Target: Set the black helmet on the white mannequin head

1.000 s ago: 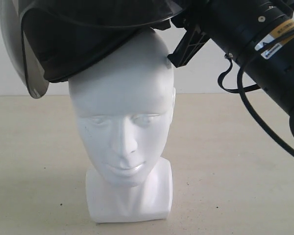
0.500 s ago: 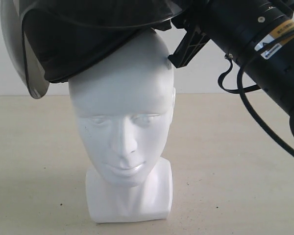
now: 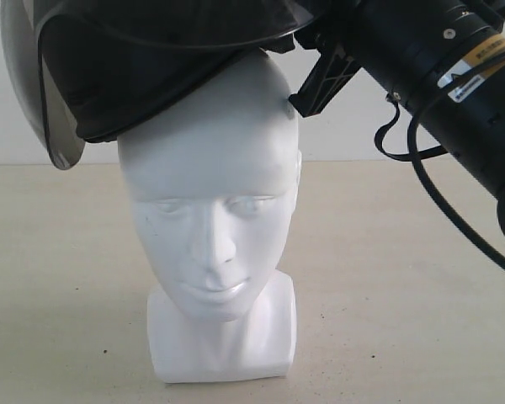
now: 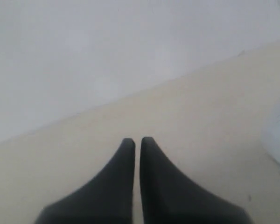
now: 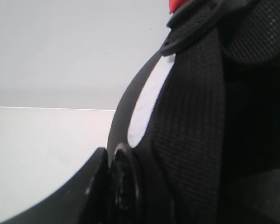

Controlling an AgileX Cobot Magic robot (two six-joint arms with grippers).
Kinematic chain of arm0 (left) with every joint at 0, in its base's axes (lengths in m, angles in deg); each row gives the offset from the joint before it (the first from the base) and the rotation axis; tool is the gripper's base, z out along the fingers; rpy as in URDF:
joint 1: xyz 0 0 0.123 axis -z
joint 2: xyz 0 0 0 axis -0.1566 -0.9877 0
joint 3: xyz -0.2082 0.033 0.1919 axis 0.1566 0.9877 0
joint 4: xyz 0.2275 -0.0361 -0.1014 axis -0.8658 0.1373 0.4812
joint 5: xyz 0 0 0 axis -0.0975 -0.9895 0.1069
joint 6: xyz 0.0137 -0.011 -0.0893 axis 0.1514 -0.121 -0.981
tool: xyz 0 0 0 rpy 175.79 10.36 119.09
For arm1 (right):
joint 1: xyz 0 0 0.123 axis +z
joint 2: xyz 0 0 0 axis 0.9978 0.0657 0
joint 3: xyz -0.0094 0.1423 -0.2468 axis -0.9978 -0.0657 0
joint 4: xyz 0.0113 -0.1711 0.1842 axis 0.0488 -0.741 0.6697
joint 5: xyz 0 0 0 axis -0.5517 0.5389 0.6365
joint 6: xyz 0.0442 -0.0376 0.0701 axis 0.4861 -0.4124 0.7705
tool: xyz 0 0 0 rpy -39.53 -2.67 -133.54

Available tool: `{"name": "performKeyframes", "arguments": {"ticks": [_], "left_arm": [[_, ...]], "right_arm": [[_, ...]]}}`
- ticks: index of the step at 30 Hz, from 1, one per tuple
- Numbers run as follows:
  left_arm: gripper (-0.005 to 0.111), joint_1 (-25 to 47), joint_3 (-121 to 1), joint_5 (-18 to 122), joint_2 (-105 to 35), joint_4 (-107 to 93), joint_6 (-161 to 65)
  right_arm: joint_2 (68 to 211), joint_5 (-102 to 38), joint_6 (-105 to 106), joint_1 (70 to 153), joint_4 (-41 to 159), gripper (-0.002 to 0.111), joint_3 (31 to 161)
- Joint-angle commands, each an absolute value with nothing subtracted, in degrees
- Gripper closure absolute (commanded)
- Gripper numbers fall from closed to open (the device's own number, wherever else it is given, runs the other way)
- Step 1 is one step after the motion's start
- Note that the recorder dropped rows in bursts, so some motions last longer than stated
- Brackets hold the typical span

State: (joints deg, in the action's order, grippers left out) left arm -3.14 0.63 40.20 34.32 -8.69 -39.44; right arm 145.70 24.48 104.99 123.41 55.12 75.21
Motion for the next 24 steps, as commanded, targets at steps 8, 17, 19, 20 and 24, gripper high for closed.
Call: {"name": "performKeyframes", "arguments": {"ticks": [8, 17, 19, 20, 24], "left_arm": [[0.102, -3.13, 0.77, 77.95, 34.53, -0.34, -65.40], [0.102, -3.13, -15.85, 61.63, 22.41, 1.16, -100.12], [0.102, -3.13, -20.44, 60.82, 15.77, 1.16, -101.51], [0.102, -3.13, -22.89, 60.92, 12.57, 1.16, -102.24], [0.102, -3.13, -32.99, 55.01, 1.23, -3.58, -101.18]], "right_arm": [[145.04, 24.89, 106.01, 123.35, 54.24, 0.108, 74.75], [145.04, 24.81, 105.45, 123.35, 54.24, 0.108, 74.75], [145.04, 24.81, 105.45, 123.35, 54.24, 0.108, 74.75], [145.04, 24.81, 105.45, 123.35, 54.24, 0.108, 74.75], [145.04, 24.81, 105.34, 123.35, 54.82, 0.108, 74.75]]}}
